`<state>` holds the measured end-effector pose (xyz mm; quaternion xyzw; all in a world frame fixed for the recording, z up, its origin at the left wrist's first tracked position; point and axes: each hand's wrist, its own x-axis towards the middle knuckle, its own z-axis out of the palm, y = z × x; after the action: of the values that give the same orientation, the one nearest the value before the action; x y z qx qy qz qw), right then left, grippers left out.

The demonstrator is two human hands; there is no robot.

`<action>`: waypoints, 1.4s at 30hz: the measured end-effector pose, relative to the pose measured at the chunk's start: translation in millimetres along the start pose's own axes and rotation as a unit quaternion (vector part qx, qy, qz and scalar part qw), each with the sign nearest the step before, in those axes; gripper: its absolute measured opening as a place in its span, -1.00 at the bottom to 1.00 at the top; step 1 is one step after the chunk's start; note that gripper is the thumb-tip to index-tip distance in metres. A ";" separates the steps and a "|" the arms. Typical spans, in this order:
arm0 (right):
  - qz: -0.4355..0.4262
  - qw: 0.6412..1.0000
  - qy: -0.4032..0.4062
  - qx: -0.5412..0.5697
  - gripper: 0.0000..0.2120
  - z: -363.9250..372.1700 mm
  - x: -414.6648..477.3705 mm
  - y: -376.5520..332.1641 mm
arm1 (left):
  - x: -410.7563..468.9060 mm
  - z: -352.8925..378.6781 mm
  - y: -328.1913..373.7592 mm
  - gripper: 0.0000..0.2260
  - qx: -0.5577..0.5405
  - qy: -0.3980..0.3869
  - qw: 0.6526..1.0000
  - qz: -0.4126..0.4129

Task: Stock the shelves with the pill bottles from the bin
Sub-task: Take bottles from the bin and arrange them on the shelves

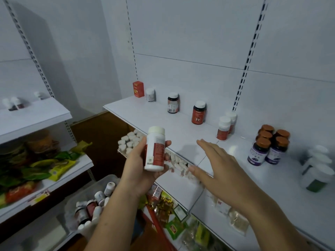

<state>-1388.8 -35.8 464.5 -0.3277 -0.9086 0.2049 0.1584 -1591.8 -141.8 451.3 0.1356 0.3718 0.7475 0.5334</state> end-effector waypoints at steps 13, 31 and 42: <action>0.110 0.993 0.045 -0.025 -0.30 56.7 96.7 -24.5 | 127.5 -55.1 63.3 -0.55 0.026 -0.055 0.994 -0.086; 0.230 0.964 0.131 0.007 -0.36 45.9 83.0 40.1 | 166.3 -21.3 13.2 -0.52 0.066 -0.117 0.980 -0.146; 0.298 0.934 0.194 -0.043 -0.39 18.9 202.8 134.7 | 181.9 5.5 8.5 -0.52 0.031 -0.097 0.983 -0.150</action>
<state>-1474.3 187.5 415.1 -0.6234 -0.7287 0.1362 0.2486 -1666.1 22.5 425.8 0.1668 0.3576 0.6302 0.6687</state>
